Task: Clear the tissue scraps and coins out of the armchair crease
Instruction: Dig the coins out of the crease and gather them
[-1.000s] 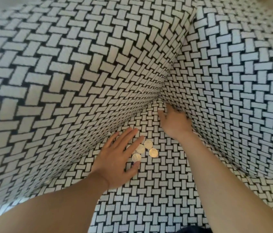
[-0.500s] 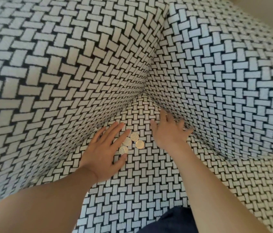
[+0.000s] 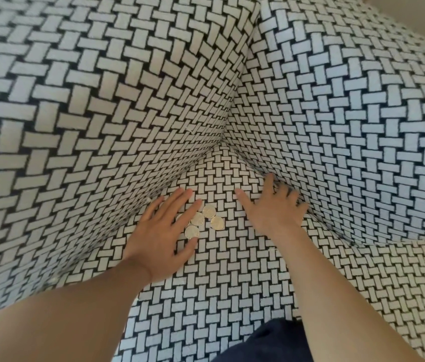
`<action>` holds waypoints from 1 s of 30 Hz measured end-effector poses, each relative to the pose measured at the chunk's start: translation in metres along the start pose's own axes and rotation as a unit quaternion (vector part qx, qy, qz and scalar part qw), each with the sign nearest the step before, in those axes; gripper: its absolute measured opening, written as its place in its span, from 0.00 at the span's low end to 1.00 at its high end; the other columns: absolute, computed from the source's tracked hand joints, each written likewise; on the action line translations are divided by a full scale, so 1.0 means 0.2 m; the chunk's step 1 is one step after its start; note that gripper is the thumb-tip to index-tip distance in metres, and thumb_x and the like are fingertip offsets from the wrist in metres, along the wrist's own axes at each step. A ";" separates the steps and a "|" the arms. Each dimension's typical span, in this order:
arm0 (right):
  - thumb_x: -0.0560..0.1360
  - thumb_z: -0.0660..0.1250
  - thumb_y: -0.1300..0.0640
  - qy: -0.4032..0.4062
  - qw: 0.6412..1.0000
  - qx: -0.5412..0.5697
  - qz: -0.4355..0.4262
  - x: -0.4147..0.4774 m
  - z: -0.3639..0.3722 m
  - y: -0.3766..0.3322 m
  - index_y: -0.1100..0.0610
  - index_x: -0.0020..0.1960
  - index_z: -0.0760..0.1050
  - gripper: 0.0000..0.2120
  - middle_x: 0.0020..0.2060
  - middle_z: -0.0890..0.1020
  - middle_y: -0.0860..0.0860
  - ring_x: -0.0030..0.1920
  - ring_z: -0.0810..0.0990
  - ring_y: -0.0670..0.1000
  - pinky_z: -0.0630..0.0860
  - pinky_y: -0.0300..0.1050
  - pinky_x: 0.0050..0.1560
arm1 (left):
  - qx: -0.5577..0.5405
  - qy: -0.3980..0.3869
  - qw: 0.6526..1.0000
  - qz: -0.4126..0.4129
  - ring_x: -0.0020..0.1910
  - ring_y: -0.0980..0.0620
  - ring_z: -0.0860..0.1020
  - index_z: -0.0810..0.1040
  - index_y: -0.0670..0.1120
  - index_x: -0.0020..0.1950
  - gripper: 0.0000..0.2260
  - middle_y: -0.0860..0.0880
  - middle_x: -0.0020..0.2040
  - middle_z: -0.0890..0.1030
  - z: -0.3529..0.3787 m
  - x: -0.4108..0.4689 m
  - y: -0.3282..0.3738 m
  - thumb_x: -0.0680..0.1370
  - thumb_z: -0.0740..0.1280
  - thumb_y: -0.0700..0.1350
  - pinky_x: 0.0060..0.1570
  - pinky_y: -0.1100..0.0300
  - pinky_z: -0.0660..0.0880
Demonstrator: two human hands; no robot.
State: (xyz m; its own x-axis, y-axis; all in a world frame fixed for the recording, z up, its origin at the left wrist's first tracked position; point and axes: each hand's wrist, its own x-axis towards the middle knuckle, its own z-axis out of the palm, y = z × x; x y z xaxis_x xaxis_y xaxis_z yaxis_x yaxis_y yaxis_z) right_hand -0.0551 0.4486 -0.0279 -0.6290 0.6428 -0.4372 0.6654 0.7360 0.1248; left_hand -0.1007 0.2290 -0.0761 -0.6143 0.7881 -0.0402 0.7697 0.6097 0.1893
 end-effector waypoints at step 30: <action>0.68 0.69 0.36 -0.020 0.972 0.226 -0.062 -0.02 -0.06 0.13 0.60 0.74 0.57 0.45 0.71 0.63 0.57 0.71 0.61 0.57 0.61 0.52 0.72 | -0.008 0.001 1.000 0.005 0.76 0.51 0.52 0.54 0.50 0.77 0.29 0.48 0.78 0.55 0.00 0.00 0.00 0.78 0.51 0.58 0.71 0.47 0.52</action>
State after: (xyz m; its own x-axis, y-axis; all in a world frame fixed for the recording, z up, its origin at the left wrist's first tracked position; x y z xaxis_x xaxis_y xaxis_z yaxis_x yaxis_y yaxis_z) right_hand -0.0410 0.4674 -0.0127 -0.7051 0.5405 -0.4590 0.7002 0.6327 -0.3307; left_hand -0.1012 0.2288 -0.0769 -0.6066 0.7942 -0.0366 0.7732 0.6000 0.2054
